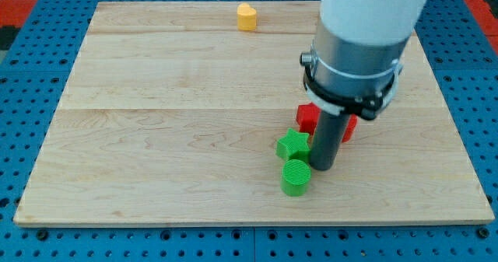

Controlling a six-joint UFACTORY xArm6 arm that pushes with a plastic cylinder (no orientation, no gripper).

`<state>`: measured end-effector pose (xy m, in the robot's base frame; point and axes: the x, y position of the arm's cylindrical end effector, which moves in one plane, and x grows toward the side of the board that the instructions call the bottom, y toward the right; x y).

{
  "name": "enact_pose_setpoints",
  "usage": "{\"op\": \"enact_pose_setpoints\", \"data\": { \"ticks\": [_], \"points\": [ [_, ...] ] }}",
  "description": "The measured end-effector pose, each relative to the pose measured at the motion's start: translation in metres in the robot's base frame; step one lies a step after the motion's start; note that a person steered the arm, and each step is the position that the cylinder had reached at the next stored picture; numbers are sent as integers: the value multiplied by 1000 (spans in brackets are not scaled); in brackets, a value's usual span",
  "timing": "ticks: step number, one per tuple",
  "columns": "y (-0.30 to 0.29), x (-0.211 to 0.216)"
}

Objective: Push the yellow hexagon below the yellow heart

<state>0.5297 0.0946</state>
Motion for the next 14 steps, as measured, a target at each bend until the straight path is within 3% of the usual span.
{"op": "enact_pose_setpoints", "data": {
  "ticks": [1, 3, 6, 9, 10, 13, 14],
  "points": [
    [40, -1],
    [50, -12],
    [-27, -89],
    [-49, -198],
    [-110, -225],
    [-34, -211],
    [-6, -233]
  ]
}}
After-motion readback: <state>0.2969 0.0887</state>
